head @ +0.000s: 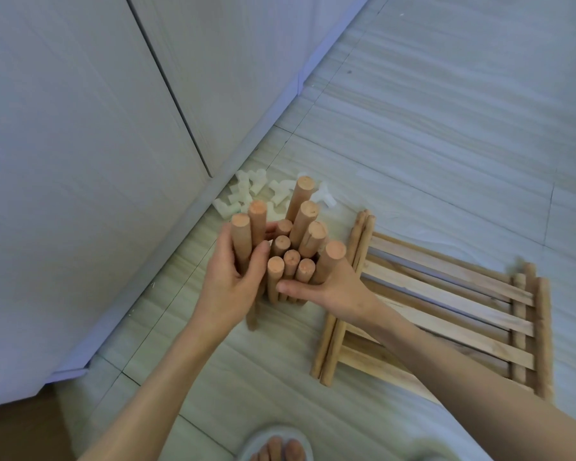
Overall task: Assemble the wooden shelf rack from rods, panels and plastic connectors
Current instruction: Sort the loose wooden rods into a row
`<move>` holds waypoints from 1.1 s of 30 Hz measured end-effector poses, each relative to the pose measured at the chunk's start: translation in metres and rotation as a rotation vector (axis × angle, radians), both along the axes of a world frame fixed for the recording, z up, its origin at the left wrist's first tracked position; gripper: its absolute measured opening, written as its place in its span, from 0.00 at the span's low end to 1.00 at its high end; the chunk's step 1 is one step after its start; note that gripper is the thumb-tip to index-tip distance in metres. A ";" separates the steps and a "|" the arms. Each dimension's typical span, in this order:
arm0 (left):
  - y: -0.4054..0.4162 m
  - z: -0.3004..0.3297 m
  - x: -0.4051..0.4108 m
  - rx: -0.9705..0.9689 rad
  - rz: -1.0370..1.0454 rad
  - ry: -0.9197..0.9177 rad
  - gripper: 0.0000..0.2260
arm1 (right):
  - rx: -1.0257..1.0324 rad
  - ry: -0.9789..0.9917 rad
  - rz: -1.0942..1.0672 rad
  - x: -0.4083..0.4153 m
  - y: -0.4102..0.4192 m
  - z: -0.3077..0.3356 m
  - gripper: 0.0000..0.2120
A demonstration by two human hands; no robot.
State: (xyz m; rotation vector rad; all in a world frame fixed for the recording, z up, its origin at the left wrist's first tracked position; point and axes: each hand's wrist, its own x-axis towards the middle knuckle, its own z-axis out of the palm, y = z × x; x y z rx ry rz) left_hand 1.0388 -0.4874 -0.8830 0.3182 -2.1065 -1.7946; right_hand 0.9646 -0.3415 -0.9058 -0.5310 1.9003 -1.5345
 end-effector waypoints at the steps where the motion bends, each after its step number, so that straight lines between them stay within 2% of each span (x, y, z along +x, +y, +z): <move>1: 0.003 0.001 -0.001 0.015 0.043 0.028 0.09 | -0.014 -0.001 -0.007 0.001 -0.002 -0.001 0.34; 5: 0.010 0.013 -0.012 0.031 0.079 0.102 0.09 | -0.058 -0.008 -0.039 0.002 -0.007 -0.004 0.37; 10: 0.009 0.021 -0.020 0.056 -0.106 0.023 0.09 | -0.026 -0.025 -0.061 -0.003 -0.004 -0.007 0.29; 17: 0.006 0.040 -0.034 -0.046 -0.123 0.024 0.11 | -0.018 -0.013 -0.072 -0.005 -0.007 -0.007 0.29; 23: 0.004 0.045 -0.038 -0.078 -0.236 0.004 0.20 | 0.001 0.002 -0.062 -0.003 -0.008 -0.004 0.27; 27: 0.000 0.045 -0.037 -0.061 -0.287 -0.005 0.17 | -0.007 -0.009 -0.067 0.000 -0.008 -0.004 0.27; 33: 0.002 0.042 -0.040 -0.012 -0.174 0.017 0.11 | -0.047 -0.058 -0.091 0.001 -0.005 -0.007 0.26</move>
